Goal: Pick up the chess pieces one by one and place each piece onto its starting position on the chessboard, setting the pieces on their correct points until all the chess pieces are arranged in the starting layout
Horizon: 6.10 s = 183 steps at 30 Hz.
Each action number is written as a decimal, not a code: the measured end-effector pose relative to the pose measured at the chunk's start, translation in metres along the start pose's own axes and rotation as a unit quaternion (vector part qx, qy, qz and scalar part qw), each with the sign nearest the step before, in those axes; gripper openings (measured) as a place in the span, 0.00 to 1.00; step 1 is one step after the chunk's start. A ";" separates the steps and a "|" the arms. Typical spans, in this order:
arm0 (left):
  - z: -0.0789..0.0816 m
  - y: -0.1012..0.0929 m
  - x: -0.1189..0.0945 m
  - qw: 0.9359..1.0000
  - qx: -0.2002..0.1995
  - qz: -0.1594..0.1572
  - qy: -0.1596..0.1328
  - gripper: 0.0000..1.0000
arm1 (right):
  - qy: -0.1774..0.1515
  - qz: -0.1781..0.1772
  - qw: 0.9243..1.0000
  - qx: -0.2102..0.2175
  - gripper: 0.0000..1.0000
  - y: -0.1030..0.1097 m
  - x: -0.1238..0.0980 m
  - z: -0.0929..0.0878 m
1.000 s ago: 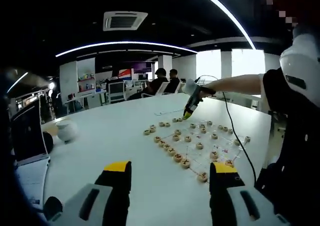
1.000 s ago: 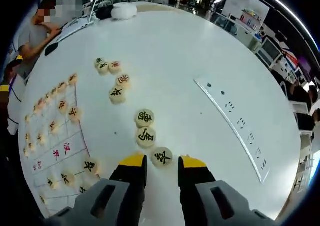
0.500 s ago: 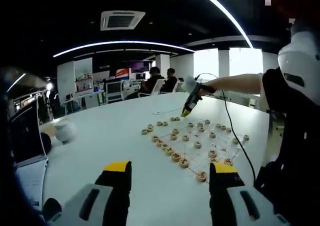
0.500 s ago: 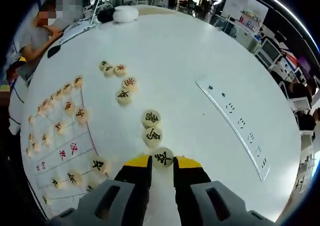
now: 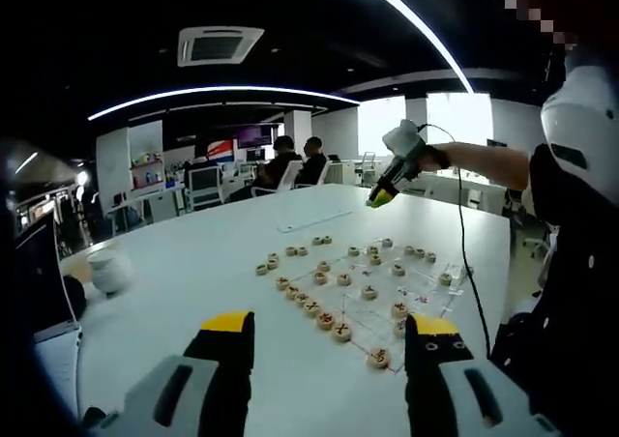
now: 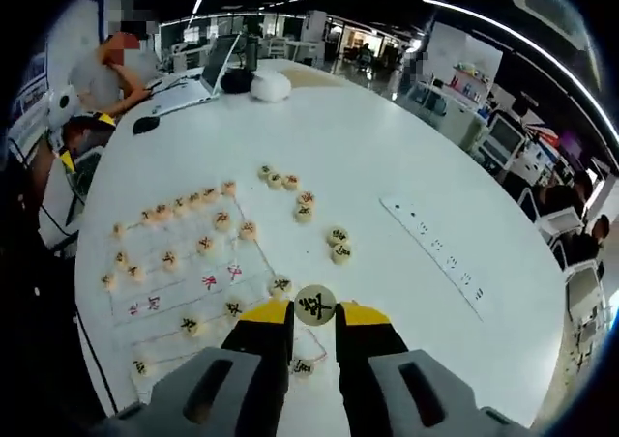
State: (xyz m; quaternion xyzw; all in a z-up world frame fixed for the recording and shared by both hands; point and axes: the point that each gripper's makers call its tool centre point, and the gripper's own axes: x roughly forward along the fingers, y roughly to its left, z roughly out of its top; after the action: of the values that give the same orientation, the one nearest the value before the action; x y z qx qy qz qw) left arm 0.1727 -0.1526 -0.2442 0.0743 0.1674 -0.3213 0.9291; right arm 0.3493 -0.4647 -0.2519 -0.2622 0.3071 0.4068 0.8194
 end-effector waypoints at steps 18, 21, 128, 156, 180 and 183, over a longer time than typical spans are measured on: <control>0.003 -0.032 0.011 0.999 0.018 -0.038 0.017 0.64 | -0.093 -0.067 0.992 0.050 0.19 0.085 -0.115 -0.079; 0.000 -0.034 0.012 0.999 0.018 -0.039 0.023 0.64 | -0.107 -0.071 0.989 0.074 0.19 0.095 -0.121 -0.091; -0.026 -0.021 -0.021 1.000 -0.008 -0.001 0.020 0.64 | -0.105 0.047 0.992 -0.047 0.35 0.072 -0.007 0.049; -0.050 -0.014 -0.056 0.998 -0.045 0.040 0.012 0.64 | 0.127 0.074 0.986 -0.080 0.31 0.010 0.195 0.065; -0.051 -0.013 -0.062 0.997 -0.049 0.050 0.013 0.64 | 0.145 0.069 0.985 -0.070 0.18 0.008 0.202 0.059; -0.049 -0.013 -0.059 0.998 -0.046 0.046 0.012 0.64 | 0.122 0.071 0.987 -0.071 0.18 0.013 0.183 0.067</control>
State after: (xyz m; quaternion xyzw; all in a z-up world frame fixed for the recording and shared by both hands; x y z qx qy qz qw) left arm 0.1080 -0.1172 -0.2694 0.0427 0.1900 -0.2687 0.9433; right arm 0.4459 -0.3196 -0.3400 -0.3447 0.3927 0.4501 0.7242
